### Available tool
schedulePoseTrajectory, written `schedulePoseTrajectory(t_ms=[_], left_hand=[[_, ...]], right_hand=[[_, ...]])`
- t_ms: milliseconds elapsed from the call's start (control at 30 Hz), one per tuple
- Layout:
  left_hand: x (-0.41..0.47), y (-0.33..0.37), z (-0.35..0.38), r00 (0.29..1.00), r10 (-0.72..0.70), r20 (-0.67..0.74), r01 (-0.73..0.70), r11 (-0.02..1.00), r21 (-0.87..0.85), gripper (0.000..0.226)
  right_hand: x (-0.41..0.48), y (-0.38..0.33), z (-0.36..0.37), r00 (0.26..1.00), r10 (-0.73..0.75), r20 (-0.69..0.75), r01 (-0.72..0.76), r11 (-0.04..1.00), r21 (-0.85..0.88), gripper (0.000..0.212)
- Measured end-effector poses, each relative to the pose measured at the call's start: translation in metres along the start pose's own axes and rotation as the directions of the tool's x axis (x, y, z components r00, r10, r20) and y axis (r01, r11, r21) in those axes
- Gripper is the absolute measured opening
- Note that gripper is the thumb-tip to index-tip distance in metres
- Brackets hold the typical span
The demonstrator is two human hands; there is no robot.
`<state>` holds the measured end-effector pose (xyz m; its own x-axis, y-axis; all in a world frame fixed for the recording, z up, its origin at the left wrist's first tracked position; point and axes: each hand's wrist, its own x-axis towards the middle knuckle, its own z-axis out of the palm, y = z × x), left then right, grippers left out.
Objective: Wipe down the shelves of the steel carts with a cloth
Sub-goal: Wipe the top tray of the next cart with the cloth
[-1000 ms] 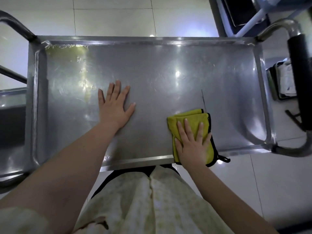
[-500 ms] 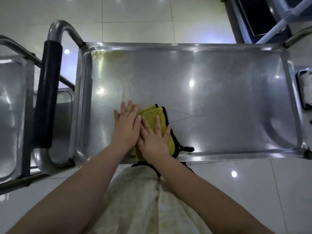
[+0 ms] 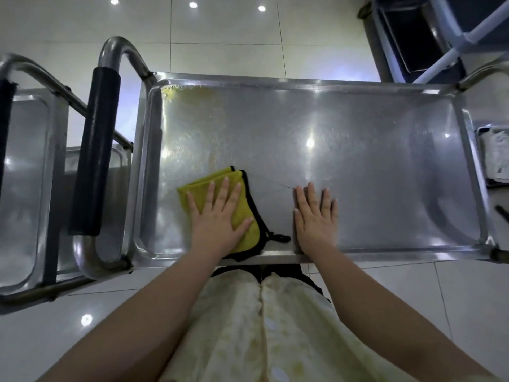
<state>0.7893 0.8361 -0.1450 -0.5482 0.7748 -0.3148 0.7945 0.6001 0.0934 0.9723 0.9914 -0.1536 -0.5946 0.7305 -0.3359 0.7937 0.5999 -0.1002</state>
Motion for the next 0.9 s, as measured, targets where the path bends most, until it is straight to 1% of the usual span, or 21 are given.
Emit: schedulePoseTrajectory(t_ms=[67, 133, 233, 300, 367, 433, 500, 567, 633, 667, 733, 800, 833, 900], left_hand=[[0.001, -0.030, -0.005, 0.996, -0.084, 0.016, 0.085, 0.996, -0.039, 0.080], [-0.002, -0.047, -0.010, 0.992, -0.121, 0.041, 0.123, 0.992, -0.031, 0.080], [-0.004, -0.035, -0.016, 0.989, -0.139, 0.059, 0.139, 0.990, -0.003, 0.080], [-0.003, -0.006, -0.019, 0.995, -0.062, 0.079, 0.061, 0.998, 0.010, 0.078], [-0.003, 0.030, -0.016, 0.991, 0.093, 0.096, -0.098, 0.994, 0.051, 0.078], [-0.004, 0.062, -0.011, 0.970, 0.221, 0.098, -0.228, 0.972, 0.063, 0.078], [-0.003, 0.077, -0.006, 0.955, 0.281, 0.092, -0.286, 0.957, 0.053, 0.077], [-0.003, 0.073, -0.005, 0.952, 0.294, 0.085, -0.298, 0.953, 0.044, 0.077], [-0.004, 0.055, -0.006, 0.966, 0.251, 0.068, -0.254, 0.966, 0.049, 0.077], [-0.005, 0.041, -0.008, 0.979, 0.197, 0.059, -0.200, 0.979, 0.045, 0.077], [-0.007, 0.005, -0.009, 0.998, 0.043, 0.045, -0.044, 0.999, 0.019, 0.077], [-0.014, -0.038, -0.009, 0.995, -0.094, 0.008, 0.094, 0.995, 0.011, 0.076], [-0.019, -0.059, -0.009, 0.990, -0.138, -0.013, 0.138, 0.990, 0.003, 0.076], [-0.028, -0.089, -0.008, 0.983, -0.179, -0.044, 0.178, 0.984, -0.026, 0.076]], right_hand=[[0.001, -0.001, 0.002, 1.000, 0.000, -0.002, 0.000, 1.000, -0.006, 0.054], [0.001, -0.002, 0.004, 1.000, -0.003, -0.003, 0.003, 1.000, -0.016, 0.054], [0.001, -0.003, 0.005, 1.000, 0.003, -0.009, -0.003, 1.000, -0.022, 0.054], [0.001, -0.003, 0.005, 1.000, 0.012, -0.001, -0.012, 1.000, -0.026, 0.053], [0.001, -0.001, 0.006, 1.000, 0.011, 0.000, -0.011, 1.000, -0.023, 0.052], [0.002, 0.002, 0.005, 1.000, 0.007, -0.007, -0.008, 1.000, -0.025, 0.055], [0.001, 0.005, 0.005, 1.000, 0.002, -0.011, -0.002, 1.000, -0.027, 0.057], [0.001, 0.007, 0.006, 1.000, -0.004, -0.022, 0.004, 1.000, -0.016, 0.057], [0.000, 0.007, 0.007, 1.000, -0.007, -0.025, 0.007, 1.000, -0.012, 0.057], [0.001, 0.007, 0.007, 1.000, -0.005, -0.027, 0.004, 1.000, -0.011, 0.056], [0.001, 0.005, 0.009, 1.000, -0.002, -0.026, 0.001, 1.000, -0.011, 0.055], [0.000, 0.003, 0.009, 1.000, -0.004, -0.014, 0.003, 1.000, -0.019, 0.055], [0.000, 0.003, 0.008, 1.000, -0.004, -0.008, 0.004, 1.000, -0.017, 0.055], [-0.002, 0.001, 0.006, 1.000, 0.002, 0.004, -0.002, 1.000, -0.007, 0.056]])
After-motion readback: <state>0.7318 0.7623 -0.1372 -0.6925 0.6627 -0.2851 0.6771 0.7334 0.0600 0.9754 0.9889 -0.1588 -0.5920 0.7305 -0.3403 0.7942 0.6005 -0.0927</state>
